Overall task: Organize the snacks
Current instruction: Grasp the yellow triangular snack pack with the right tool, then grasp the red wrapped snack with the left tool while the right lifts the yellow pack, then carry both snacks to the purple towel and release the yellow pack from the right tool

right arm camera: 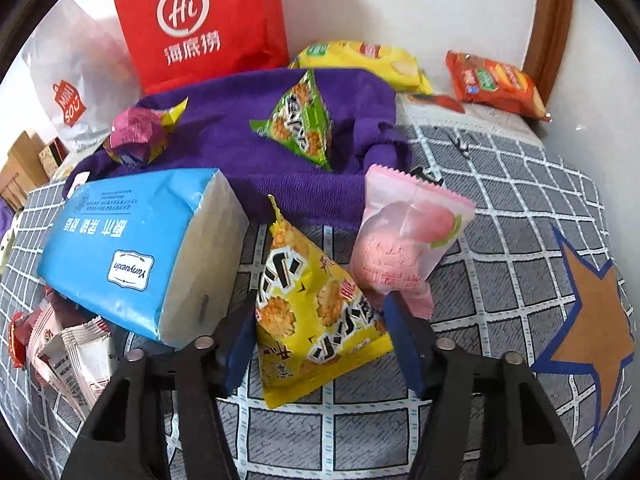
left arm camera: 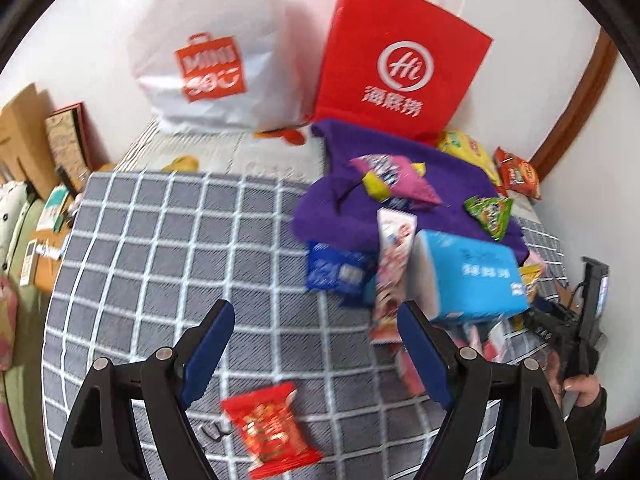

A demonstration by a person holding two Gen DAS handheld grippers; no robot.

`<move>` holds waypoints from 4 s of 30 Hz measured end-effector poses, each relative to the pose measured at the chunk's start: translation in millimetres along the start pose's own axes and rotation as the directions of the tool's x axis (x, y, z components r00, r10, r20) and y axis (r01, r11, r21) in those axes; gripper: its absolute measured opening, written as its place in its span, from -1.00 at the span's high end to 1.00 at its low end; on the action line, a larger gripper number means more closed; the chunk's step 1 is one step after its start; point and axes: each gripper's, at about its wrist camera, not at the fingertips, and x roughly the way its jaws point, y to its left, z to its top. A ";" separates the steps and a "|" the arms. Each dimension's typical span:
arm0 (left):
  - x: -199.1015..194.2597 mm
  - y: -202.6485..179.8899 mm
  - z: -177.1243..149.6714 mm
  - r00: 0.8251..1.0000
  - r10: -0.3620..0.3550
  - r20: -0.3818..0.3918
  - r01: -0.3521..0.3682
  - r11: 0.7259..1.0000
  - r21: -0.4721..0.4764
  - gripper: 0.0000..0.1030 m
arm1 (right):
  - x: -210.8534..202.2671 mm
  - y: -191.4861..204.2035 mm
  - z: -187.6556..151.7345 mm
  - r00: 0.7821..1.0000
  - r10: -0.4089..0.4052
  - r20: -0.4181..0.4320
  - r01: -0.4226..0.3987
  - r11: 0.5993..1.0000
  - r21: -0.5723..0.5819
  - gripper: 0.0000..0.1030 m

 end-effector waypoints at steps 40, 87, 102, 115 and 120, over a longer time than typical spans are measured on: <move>54.3 -27.2 -79.6 1.000 -0.023 0.017 0.020 0.989 0.150 -0.04 | -45.8 16.6 -79.1 0.994 0.035 0.103 -0.039 0.998 0.040 -0.01; -12.0 -89.9 -31.6 0.982 -0.179 0.066 0.163 0.966 0.199 0.21 | -128.3 55.8 -20.6 0.972 0.083 0.219 -0.070 0.996 -0.063 0.04; -10.9 -124.5 47.1 0.970 -0.219 0.109 0.191 0.956 0.222 0.21 | -115.5 56.8 60.1 0.965 0.064 0.254 -0.053 0.997 -0.048 0.04; 17.4 -123.1 91.3 0.973 -0.194 0.123 0.165 0.962 0.217 0.21 | -82.4 59.1 114.0 0.966 0.051 0.252 -0.041 0.998 -0.045 0.04; 31.1 -115.8 104.8 0.974 -0.191 0.123 0.165 0.967 0.196 0.21 | -68.3 58.7 132.0 0.968 0.048 0.246 -0.040 0.998 -0.039 0.04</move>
